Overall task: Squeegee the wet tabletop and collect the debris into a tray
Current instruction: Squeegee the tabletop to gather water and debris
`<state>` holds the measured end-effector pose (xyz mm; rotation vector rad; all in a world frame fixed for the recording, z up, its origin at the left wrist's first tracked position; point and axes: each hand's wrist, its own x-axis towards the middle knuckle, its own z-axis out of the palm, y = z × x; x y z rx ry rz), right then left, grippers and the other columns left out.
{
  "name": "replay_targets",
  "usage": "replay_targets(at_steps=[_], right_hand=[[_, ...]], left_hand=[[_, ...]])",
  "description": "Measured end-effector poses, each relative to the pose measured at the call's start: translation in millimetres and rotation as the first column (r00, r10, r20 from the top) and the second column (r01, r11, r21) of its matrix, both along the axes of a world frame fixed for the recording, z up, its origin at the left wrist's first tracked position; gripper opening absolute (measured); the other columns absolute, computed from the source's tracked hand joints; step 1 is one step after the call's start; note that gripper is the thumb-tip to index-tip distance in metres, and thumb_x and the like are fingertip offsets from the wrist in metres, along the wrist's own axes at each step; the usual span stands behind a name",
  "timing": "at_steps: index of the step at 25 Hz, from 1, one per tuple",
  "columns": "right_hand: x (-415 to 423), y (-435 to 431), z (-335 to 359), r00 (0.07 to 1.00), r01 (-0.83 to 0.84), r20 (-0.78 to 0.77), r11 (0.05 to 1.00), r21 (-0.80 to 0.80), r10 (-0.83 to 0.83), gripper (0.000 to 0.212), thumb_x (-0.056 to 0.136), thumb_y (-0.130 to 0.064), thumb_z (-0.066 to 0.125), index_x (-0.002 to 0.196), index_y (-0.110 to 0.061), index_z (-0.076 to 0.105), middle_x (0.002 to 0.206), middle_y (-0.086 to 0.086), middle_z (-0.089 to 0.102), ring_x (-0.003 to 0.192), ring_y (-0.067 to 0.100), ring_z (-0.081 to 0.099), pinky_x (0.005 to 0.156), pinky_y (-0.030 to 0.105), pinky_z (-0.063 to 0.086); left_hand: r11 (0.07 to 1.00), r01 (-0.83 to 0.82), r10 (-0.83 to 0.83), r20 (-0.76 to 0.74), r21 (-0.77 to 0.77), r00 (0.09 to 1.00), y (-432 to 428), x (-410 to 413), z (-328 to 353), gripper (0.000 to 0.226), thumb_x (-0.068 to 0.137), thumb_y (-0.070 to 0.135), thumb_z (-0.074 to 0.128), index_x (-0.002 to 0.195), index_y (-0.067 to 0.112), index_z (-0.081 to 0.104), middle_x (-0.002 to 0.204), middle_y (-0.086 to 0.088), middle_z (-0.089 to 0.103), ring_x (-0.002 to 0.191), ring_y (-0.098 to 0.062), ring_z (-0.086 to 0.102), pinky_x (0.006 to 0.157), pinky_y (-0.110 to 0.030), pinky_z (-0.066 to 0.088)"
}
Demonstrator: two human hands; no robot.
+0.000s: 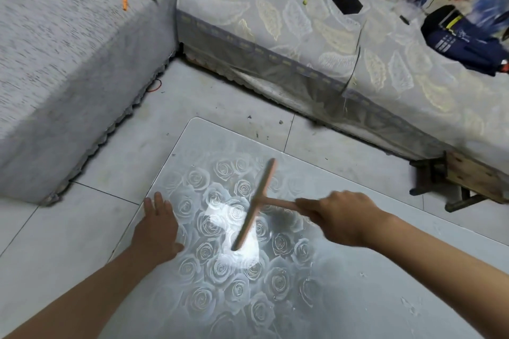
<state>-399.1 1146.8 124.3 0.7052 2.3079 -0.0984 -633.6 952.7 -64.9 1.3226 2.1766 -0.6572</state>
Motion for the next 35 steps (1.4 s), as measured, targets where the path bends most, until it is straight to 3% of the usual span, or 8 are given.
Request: replay_targets(at_steps=[3, 7, 11, 15, 18, 23, 32, 35], right_hand=[[10, 2, 25, 0.997, -0.033, 0.076, 0.997, 0.072, 0.027, 0.036, 0.096, -0.029, 0.036, 0.13, -0.038, 0.045, 0.11, 0.003, 0.063, 0.101, 0.029, 0.061, 0.065, 0.029, 0.034], [-60, -12, 21, 0.942, -0.296, -0.124, 0.947, 0.121, 0.311, 0.049, 0.094, -0.024, 0.041, 0.139, -0.044, 0.036, 0.107, 0.004, 0.062, 0.098, 0.029, 0.062, 0.056, 0.026, 0.024], [-143, -17, -1, 0.897, -0.404, -0.132, 0.903, 0.145, 0.423, 0.038, 0.093, -0.028, 0.044, 0.13, -0.033, 0.05, 0.117, 0.003, 0.059, 0.106, 0.028, 0.059, 0.066, 0.03, 0.034], [-123, -8, -7, 0.96, -0.266, -0.081, 0.963, 0.036, 0.268, 0.038, 0.095, -0.03, 0.043, 0.132, -0.036, 0.048, 0.122, 0.004, 0.059, 0.11, 0.029, 0.057, 0.075, 0.031, 0.038], [-102, -21, 6, 0.967, -0.238, -0.083, 0.97, 0.049, 0.241, 0.036, 0.096, -0.032, 0.041, 0.13, -0.037, 0.051, 0.112, 0.004, 0.062, 0.101, 0.029, 0.06, 0.067, 0.029, 0.036], [-167, -44, 0, 0.884, -0.396, -0.217, 0.91, 0.126, 0.414, 0.03, 0.094, -0.03, 0.042, 0.122, -0.037, 0.052, 0.104, 0.003, 0.061, 0.082, 0.029, 0.054, 0.057, 0.027, 0.027], [-126, -46, 13, 0.985, -0.173, 0.027, 0.984, 0.038, 0.172, 0.032, 0.093, -0.031, 0.04, 0.122, -0.028, 0.055, 0.112, 0.005, 0.062, 0.102, 0.029, 0.061, 0.071, 0.032, 0.041], [-143, -75, 11, 0.95, -0.278, -0.138, 0.96, 0.032, 0.28, 0.04, 0.09, -0.025, 0.041, 0.128, -0.035, 0.049, 0.109, 0.007, 0.062, 0.099, 0.03, 0.062, 0.065, 0.029, 0.035]], left_hand=[[1.0, -0.021, 0.021, 0.023, -0.003, 1.0, 1, 2, 3, 0.113, 0.082, 0.065, 0.054, 0.147, -0.006, -0.003, 0.153, -0.031, -0.011, 0.143, -0.048, 0.0, 0.107, -0.039, 0.038], [0.999, -0.027, 0.028, 0.007, -0.023, 1.0, 8, 4, 10, 0.108, 0.084, 0.057, 0.058, 0.147, -0.008, -0.001, 0.153, -0.033, -0.007, 0.142, -0.049, 0.004, 0.105, -0.039, 0.04], [0.999, -0.036, 0.037, -0.009, 0.008, 0.999, 7, 6, 14, 0.091, 0.091, 0.04, 0.056, 0.148, -0.006, 0.001, 0.155, -0.029, -0.007, 0.143, -0.046, 0.002, 0.102, -0.039, 0.043], [0.999, 0.0, 0.004, 0.12, -0.038, 0.993, -2, -11, 19, 0.106, 0.084, 0.043, 0.065, 0.149, 0.002, -0.006, 0.156, -0.021, -0.017, 0.146, -0.039, -0.005, 0.111, -0.039, 0.033], [0.996, -0.071, 0.054, 0.289, 0.048, 0.956, -12, -31, 24, 0.084, 0.092, 0.021, 0.052, 0.152, 0.01, -0.006, 0.158, -0.01, -0.02, 0.148, -0.026, -0.007, 0.116, -0.031, 0.021], [0.8, -0.474, 0.328, 0.393, 0.368, 0.859, -37, -39, 21, 0.068, 0.089, 0.0, 0.044, 0.15, 0.004, 0.014, 0.16, -0.009, 0.007, 0.146, -0.019, 0.018, 0.116, -0.028, 0.019], [0.667, -0.737, 0.619, 0.466, 0.113, 0.632, -70, -30, 15, 0.056, 0.094, 0.012, 0.037, 0.149, 0.011, 0.024, 0.146, -0.012, 0.042, 0.131, -0.029, 0.042, 0.103, -0.031, 0.035], [0.582, -0.806, 0.665, 0.508, 0.108, 0.548, -73, -31, 18, 0.044, 0.099, 0.011, 0.034, 0.142, 0.005, 0.037, 0.139, -0.019, 0.049, 0.126, -0.034, 0.047, 0.098, -0.032, 0.037]])
